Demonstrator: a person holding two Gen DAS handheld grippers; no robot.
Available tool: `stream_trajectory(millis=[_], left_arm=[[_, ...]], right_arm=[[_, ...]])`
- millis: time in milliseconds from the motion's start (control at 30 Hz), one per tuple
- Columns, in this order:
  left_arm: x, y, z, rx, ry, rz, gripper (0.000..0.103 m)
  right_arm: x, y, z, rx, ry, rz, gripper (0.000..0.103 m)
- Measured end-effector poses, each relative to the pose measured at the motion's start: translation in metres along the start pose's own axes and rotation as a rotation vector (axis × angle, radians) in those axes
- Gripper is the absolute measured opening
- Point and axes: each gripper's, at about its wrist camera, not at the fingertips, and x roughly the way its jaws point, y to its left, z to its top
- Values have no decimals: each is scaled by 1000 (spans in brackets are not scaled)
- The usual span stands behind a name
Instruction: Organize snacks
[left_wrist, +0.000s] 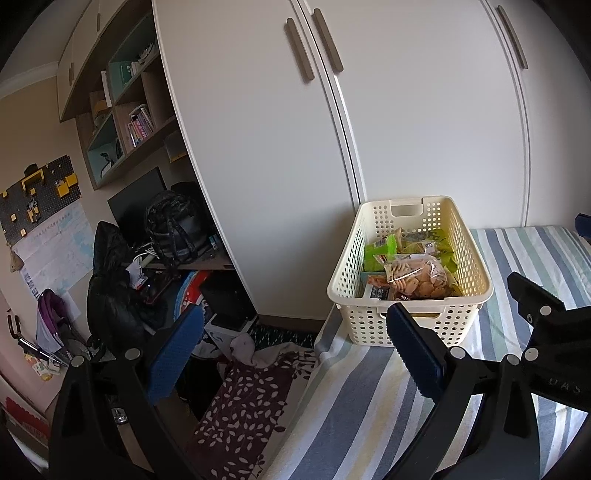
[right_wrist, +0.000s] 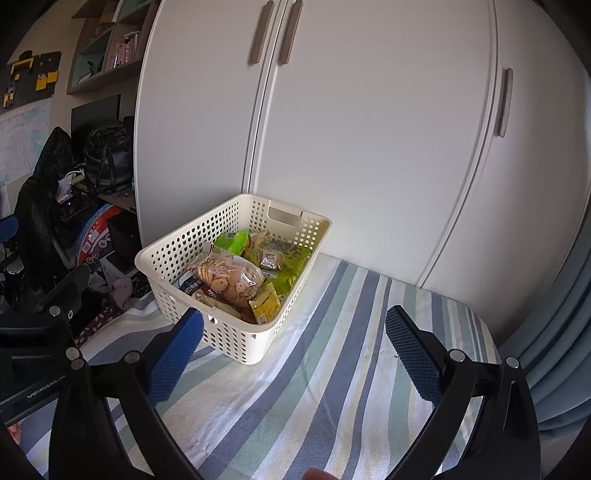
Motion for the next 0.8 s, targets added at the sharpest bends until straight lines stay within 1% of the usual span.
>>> stream_trajectory(millis=[433,700,800], left_arm=[[1,0,-1,-1,2,1,101],[0,0,-1,-1,2,4,101],[0,1,-1,-2,2,5,101]], right_arm=[[4,0,1,-5,7,4,98],[8,3,-3,-26,18,-10,98],[9,3,-3,-23,26,3,98]])
